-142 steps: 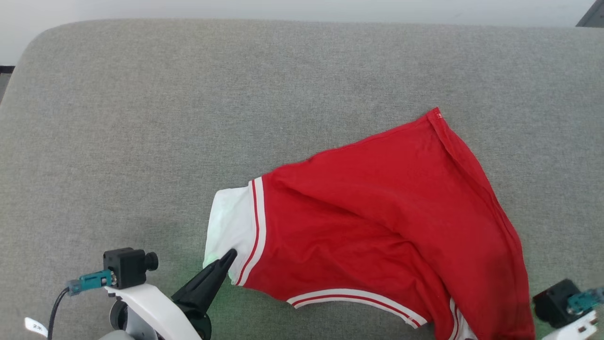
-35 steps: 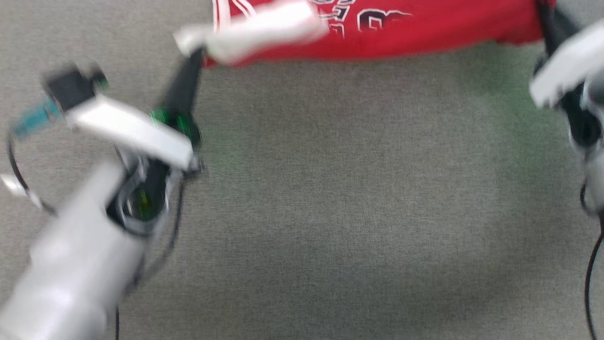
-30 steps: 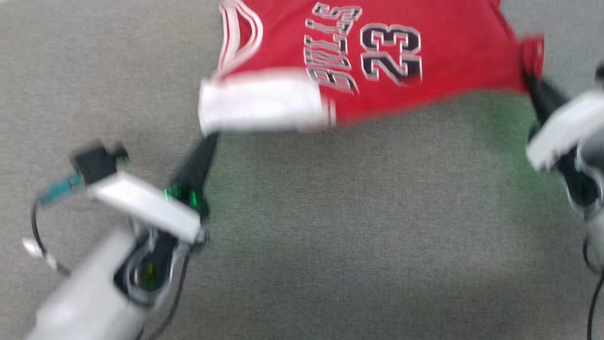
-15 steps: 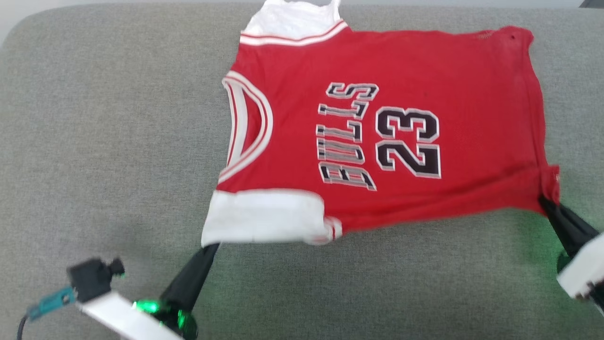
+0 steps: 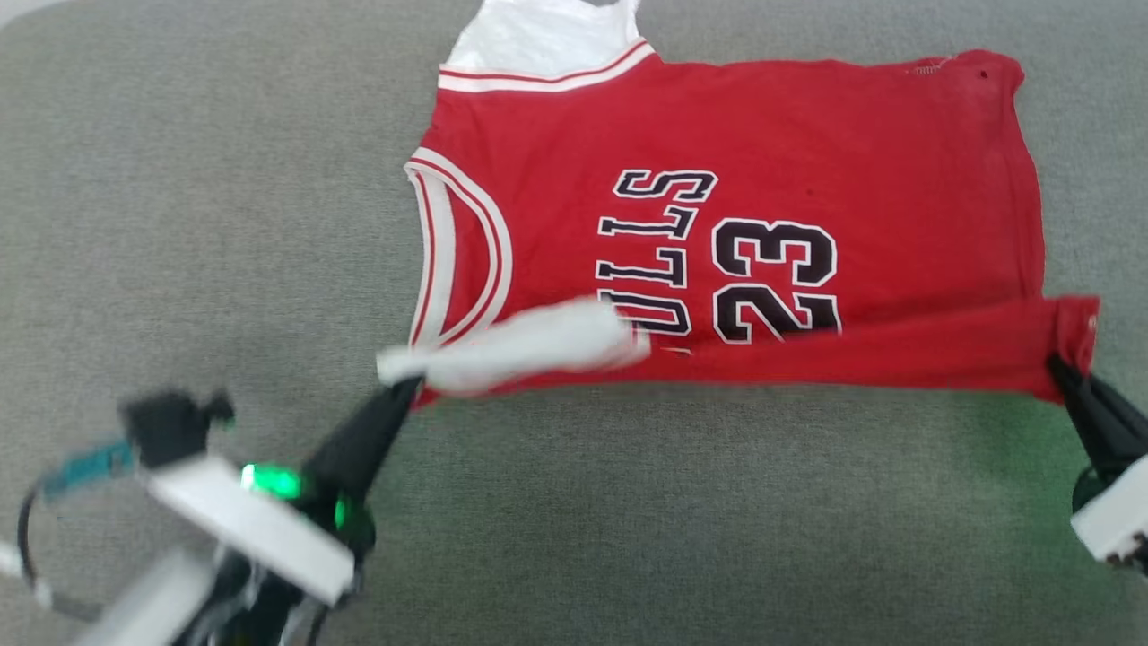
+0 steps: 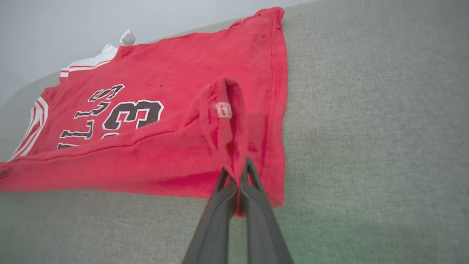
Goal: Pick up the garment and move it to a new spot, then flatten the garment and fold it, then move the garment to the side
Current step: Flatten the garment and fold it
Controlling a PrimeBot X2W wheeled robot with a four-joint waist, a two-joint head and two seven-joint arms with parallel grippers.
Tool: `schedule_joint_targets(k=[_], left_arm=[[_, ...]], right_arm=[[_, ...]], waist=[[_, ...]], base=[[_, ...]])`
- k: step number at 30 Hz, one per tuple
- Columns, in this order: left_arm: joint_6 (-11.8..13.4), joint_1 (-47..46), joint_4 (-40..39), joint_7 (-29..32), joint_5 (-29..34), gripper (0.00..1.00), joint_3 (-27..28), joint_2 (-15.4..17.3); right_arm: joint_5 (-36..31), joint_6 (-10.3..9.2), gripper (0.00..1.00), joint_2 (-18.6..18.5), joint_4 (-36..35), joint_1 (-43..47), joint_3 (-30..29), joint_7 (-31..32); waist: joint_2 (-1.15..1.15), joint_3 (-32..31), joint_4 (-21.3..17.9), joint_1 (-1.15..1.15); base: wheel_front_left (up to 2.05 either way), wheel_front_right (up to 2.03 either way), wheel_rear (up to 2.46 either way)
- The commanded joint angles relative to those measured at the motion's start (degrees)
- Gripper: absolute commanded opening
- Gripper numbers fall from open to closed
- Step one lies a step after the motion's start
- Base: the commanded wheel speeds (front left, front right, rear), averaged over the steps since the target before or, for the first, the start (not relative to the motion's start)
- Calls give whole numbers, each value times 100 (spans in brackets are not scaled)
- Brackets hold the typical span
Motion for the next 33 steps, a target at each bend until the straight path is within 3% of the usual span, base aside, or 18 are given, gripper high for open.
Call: schedule_joint_targets(k=[1,14,29,30,31,32,33], left_arm=[[12,-160,45,39,-58,0,31,-43],[5,-2214,2032,799,-116,0,-274,-641],[5,-2998,3496,791,65,0,-895,-750],[5,-3029,3538,769,82,12,-956,-750],[7,-3060,3546,742,75,35,-993,-747],[7,-3113,3513,731,114,50,-1048,-720],[7,-3163,3448,704,150,84,-1103,-688]], right_arm=[[-22,-2,0,29,-7,-76,-9,6],[-93,-2,0,142,1062,-1338,235,-73],[-39,-2,0,54,2111,-2026,906,-637],[-48,-2,0,50,2161,-2033,959,-679],[-74,-2,0,31,2192,-2037,1036,-697],[-83,-2,18,19,2218,-2026,1085,-730],[-83,-2,47,10,2225,-2014,1118,-780]], waist=[[0,24,-21,0],[0,447,-297,0],[0,723,-419,0],[0,710,-423,0],[0,691,-425,0],[0,668,-425,0],[0,639,-420,0]], base=[[0,0,0],[0,0,0],[0,0,0],[0,0,0],[0,0,0],[0,0,0],[0,0,0]])
